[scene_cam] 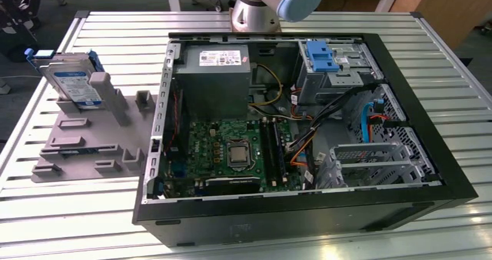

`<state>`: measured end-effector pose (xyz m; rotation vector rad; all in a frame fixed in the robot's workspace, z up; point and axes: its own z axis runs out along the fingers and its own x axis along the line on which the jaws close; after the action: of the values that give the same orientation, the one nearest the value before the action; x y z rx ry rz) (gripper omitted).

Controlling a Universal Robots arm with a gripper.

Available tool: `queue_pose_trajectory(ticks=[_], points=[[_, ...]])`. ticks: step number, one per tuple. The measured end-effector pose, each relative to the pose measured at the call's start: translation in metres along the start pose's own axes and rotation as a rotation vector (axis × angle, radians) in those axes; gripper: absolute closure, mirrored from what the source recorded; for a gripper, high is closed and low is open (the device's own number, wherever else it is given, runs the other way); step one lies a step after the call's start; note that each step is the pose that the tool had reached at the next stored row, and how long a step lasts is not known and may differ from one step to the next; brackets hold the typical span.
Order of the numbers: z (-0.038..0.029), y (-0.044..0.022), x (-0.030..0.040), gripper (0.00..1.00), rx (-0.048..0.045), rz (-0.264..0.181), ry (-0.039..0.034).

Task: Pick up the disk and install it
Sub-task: 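Pick up the disk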

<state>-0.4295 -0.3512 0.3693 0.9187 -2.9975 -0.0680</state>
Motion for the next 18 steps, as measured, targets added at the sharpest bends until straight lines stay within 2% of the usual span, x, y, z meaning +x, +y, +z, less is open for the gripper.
queue_pose_trajectory(ticks=[18], points=[[0.0004,0.0,0.0,0.89,-0.0007,-0.094,0.004]])
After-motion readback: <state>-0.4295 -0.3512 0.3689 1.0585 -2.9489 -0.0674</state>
